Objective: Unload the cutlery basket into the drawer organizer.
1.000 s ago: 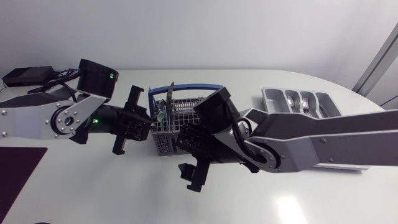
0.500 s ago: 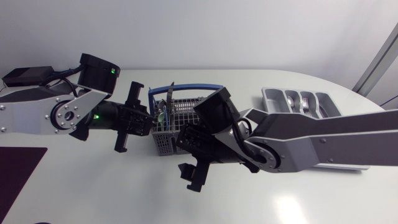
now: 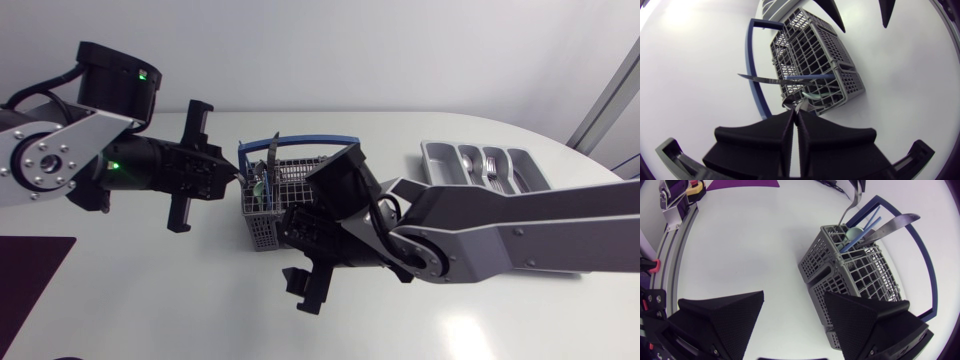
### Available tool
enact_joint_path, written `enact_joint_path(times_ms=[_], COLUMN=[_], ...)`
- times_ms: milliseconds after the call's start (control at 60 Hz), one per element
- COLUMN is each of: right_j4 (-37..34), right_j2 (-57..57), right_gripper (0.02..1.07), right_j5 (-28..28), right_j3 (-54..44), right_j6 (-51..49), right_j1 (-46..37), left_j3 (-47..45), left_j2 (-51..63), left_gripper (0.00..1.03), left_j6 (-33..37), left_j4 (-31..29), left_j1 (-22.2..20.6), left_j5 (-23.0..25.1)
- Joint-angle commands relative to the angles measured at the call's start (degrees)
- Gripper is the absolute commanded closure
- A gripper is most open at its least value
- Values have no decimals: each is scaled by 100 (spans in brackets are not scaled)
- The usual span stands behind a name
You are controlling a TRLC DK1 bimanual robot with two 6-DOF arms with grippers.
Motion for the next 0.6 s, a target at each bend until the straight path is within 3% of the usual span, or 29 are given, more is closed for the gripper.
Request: enact_joint_path(times_ms=[0,383,517,583], right_j4=[-54,-124,-204,-239], right_j2=[-107,-564,-925,-1162], right_gripper=[20,20,20,20], right_j5=[70,184,211,219], right_j3=[-75,-260,-295,-313], right_j6=[-27,61,79,88], right_j1=[87,210,219,184], left_j3=[150,123,194,308], left_j2=[-209,-640,-930,-1009], left_gripper=[100,100,100,100], left_j6=[-72,-608,-1074,-1628], left_j4=[-107,-37,-28,-19], left_j1=[-37,-151,-116,-55], left_j5=[41,41,33,15])
